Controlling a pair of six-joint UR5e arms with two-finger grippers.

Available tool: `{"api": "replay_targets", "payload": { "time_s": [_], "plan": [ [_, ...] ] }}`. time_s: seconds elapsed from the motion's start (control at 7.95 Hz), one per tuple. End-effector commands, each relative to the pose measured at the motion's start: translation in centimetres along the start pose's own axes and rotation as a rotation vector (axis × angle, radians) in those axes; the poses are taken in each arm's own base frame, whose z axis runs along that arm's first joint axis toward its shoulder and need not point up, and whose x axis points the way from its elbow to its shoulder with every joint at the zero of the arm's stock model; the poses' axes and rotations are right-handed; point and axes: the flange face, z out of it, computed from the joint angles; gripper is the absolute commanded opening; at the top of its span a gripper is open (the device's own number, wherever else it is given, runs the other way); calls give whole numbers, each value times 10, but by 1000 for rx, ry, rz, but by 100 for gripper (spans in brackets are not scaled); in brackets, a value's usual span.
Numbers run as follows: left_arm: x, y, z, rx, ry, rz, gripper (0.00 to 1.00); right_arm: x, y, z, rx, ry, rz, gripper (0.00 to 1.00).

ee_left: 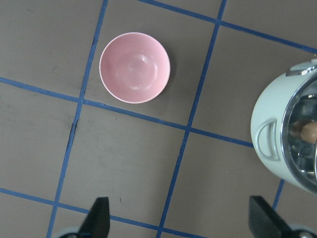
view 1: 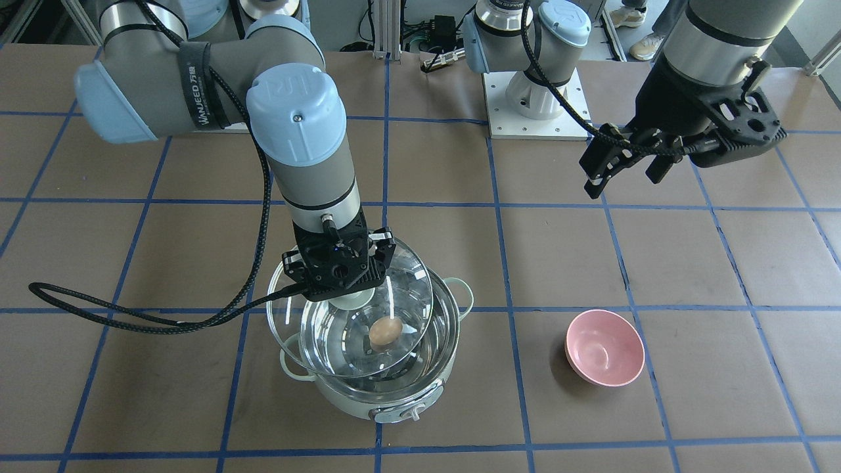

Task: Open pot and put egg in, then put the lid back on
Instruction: 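Withdraw the left gripper while the right gripper brings the lid over the pot, then lower the glass lid onto the pot with the right gripper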

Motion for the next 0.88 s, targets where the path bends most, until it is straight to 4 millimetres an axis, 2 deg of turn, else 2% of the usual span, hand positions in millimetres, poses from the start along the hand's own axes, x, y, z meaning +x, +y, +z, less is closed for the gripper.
{"api": "replay_targets", "payload": {
  "time_s": [0.0,0.13,0.25,0.5,0.75],
  "plan": [
    [28,36,-12,-30,-29,226,100,-12,-8,20,-10,-19,1,0],
    [54,51,-12,-23,-44,326,100,-15,-9,22,-8,-35,-2,0],
    [68,58,-10,-17,-43,360,100,-16,-8,23,-10,-35,-3,0],
    [63,52,-12,10,-45,349,100,-17,-13,31,-4,-35,-4,0],
    [59,38,-19,90,-38,360,100,-19,-16,26,6,-44,-6,0]
  ]
}}
